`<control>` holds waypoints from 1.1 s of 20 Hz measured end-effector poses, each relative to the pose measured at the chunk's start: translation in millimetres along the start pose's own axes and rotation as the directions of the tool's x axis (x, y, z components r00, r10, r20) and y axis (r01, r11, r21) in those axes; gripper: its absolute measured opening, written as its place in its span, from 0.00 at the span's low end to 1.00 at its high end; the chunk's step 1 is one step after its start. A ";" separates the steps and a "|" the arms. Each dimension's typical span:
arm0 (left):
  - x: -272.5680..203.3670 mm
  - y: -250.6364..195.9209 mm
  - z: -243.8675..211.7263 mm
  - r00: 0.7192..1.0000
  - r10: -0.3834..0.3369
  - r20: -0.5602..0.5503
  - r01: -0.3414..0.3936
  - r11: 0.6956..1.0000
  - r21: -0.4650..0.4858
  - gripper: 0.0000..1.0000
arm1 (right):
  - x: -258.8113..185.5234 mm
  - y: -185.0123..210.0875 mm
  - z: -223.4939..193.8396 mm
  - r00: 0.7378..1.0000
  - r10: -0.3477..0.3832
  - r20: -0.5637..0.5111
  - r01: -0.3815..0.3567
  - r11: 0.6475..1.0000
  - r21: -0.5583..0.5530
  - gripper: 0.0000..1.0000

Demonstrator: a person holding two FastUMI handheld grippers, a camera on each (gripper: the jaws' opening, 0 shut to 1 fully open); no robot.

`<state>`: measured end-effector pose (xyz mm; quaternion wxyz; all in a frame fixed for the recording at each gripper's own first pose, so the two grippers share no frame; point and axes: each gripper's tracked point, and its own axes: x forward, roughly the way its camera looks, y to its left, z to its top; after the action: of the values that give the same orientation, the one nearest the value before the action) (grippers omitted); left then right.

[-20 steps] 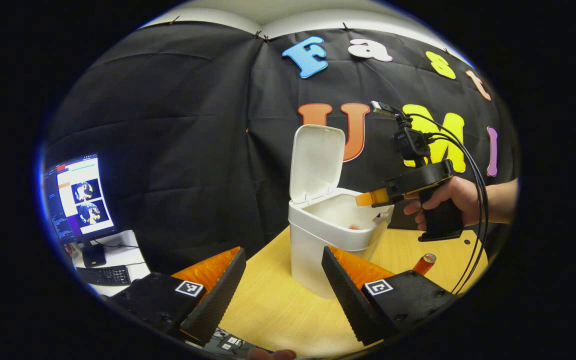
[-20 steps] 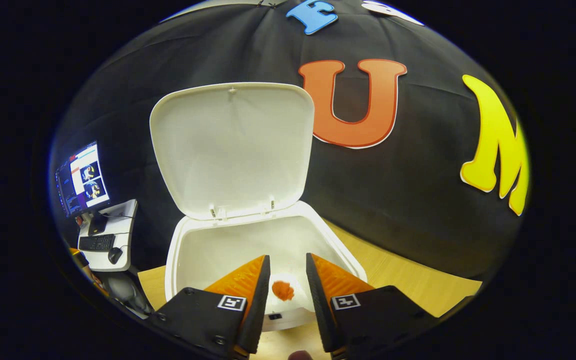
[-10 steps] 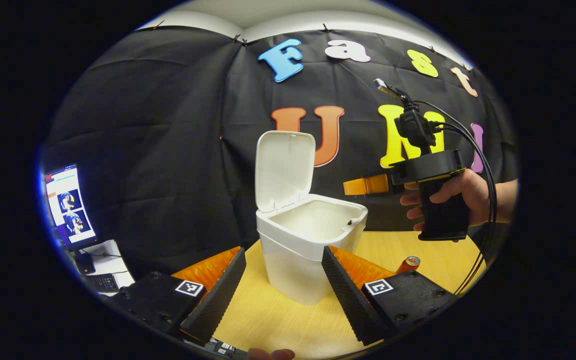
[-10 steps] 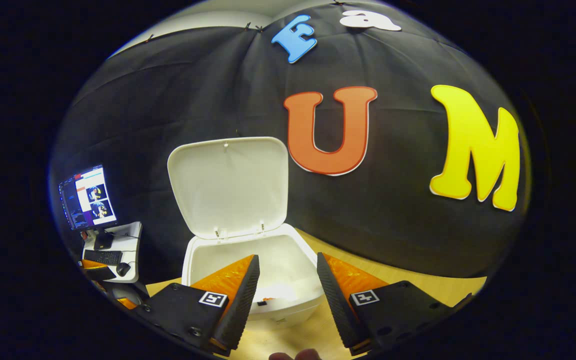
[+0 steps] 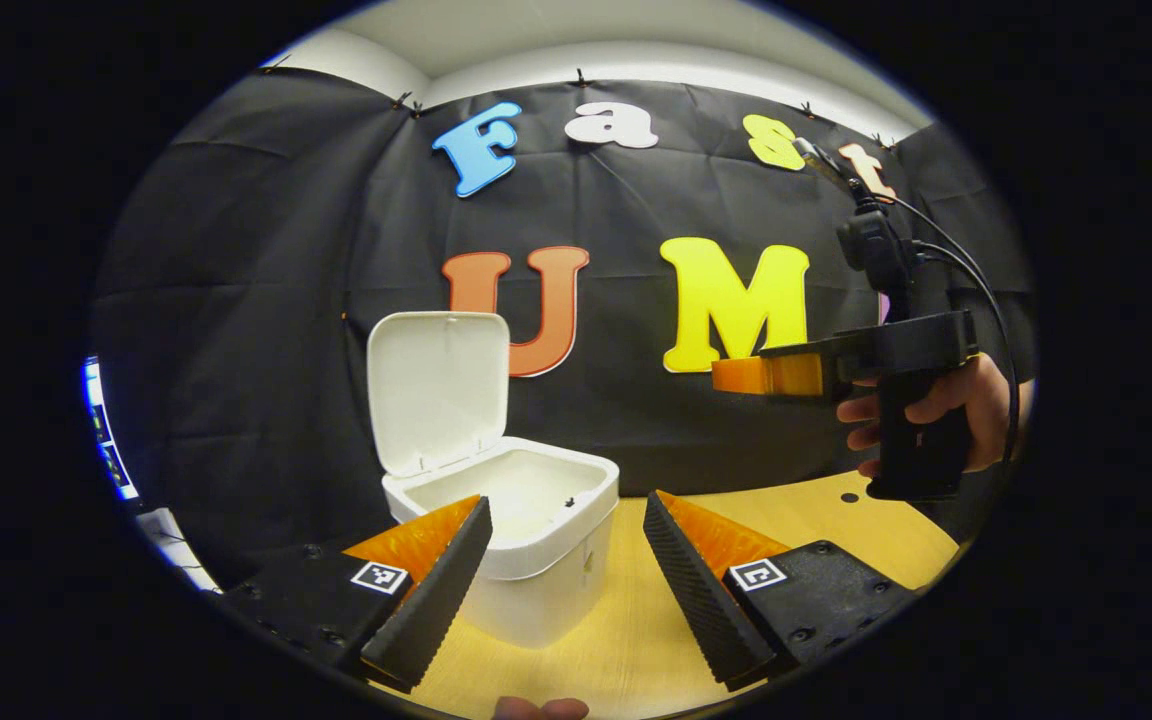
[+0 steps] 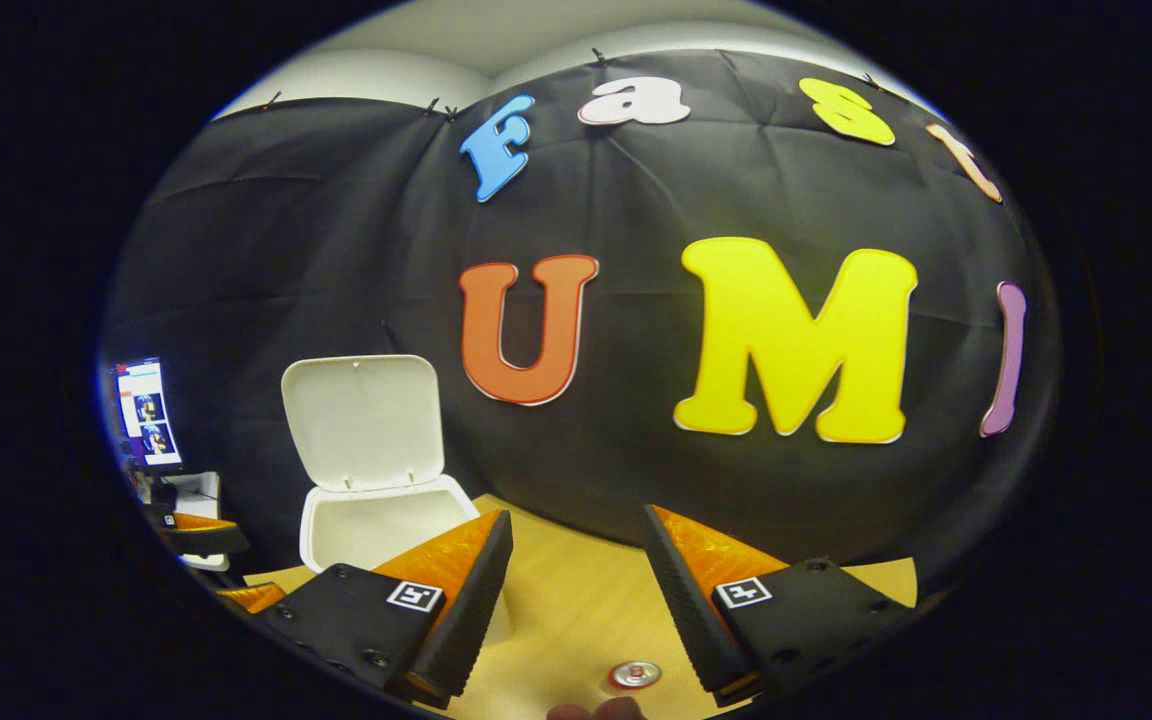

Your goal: Press the lid of the desktop garbage bin to open it, pick up the crumpled paper on the desktop and throw it into the bin, then pick up the pop can on the desktop and drop it into the bin, and finally close the garbage bin lid.

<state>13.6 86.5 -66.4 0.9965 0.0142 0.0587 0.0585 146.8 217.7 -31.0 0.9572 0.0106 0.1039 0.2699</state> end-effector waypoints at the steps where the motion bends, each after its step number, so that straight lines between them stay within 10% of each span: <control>1: 4.3 -10.9 -0.7 1.000 -0.024 -0.002 0.024 1.000 -0.003 1.00 | -12.0 -16.0 -0.3 1.000 -0.030 0.008 0.030 1.000 -0.004 0.83; 10: 24.6 -113.0 -16.8 0.971 -0.241 0.001 0.241 0.971 0.002 1.00 | -117.9 -138.5 -19.2 0.955 -0.291 0.059 0.288 0.956 0.058 0.83; 22: 54.4 -180.4 -128.4 0.969 -0.226 -0.103 0.232 0.972 0.043 1.00 | -210.5 -216.5 -78.7 0.871 -0.490 -0.016 0.490 0.871 0.026 0.83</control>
<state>72.8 -83.4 -206.5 0.9917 0.0315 0.1101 -0.0579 66.8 -79.2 -83.8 0.9936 -0.0035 0.1114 0.0169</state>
